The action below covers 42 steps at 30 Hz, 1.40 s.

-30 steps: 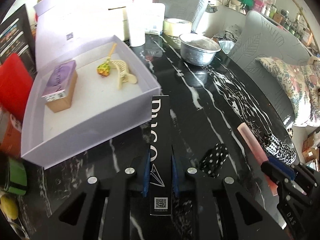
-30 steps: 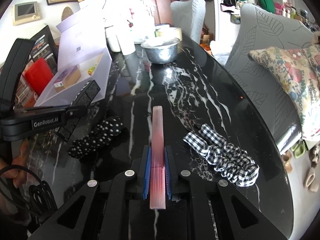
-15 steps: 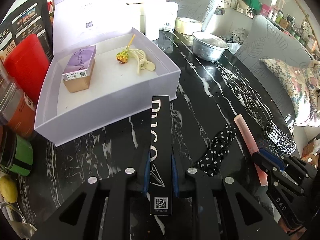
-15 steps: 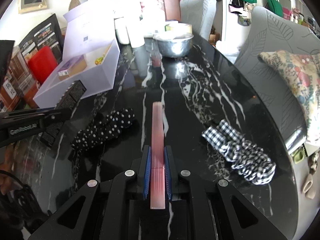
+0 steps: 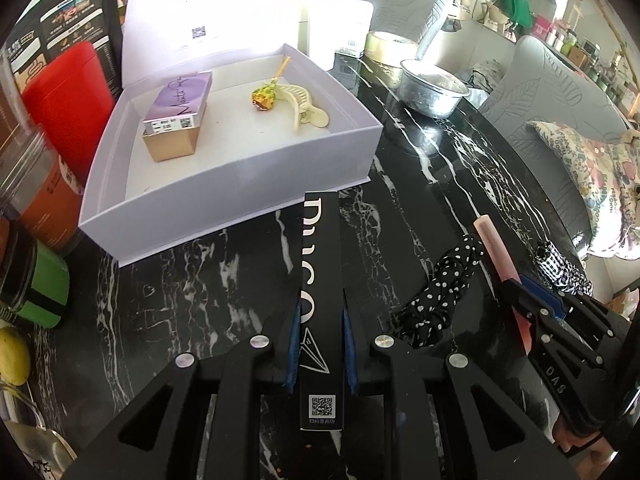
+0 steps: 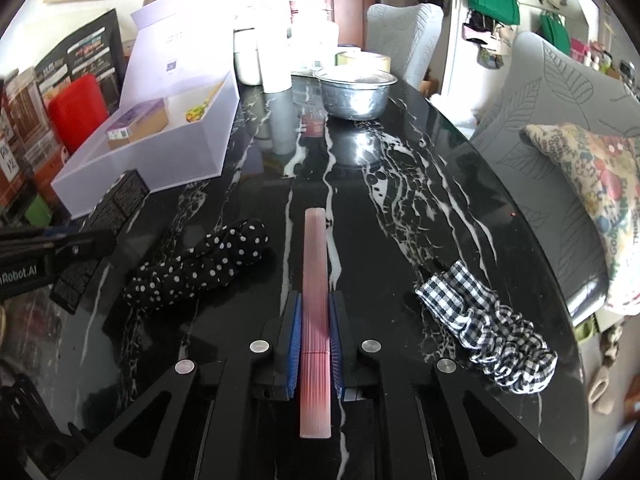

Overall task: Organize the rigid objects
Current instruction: 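Lift and carry the black box and pink comb toward the white box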

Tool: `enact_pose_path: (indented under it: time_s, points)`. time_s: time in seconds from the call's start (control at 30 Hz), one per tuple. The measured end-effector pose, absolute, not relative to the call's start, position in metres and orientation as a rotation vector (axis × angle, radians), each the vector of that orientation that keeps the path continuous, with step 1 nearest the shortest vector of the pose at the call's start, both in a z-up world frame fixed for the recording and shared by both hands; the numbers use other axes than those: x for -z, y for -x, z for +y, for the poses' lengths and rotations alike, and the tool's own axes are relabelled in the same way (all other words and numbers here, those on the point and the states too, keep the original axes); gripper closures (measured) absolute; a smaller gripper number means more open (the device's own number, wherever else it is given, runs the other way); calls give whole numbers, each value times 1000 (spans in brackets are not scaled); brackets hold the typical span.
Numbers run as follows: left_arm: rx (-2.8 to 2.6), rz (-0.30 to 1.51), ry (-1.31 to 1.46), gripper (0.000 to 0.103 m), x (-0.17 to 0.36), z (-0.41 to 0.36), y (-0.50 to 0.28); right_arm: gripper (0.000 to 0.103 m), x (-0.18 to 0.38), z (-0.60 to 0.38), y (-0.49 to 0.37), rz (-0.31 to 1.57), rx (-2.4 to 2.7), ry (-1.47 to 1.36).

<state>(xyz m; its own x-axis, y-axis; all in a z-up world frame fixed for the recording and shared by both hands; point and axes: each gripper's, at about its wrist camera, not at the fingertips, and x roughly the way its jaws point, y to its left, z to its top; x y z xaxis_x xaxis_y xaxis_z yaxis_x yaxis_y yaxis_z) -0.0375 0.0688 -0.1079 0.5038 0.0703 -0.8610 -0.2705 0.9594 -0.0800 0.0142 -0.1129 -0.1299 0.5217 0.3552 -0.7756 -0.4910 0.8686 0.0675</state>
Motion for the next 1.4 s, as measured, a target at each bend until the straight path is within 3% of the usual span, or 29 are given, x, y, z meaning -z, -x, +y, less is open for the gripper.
enact_pose_path:
  time_s: [1.4]
  points:
    - [-377,826,266,85,48,88,135,90,69,-61,77,712,-866,229]
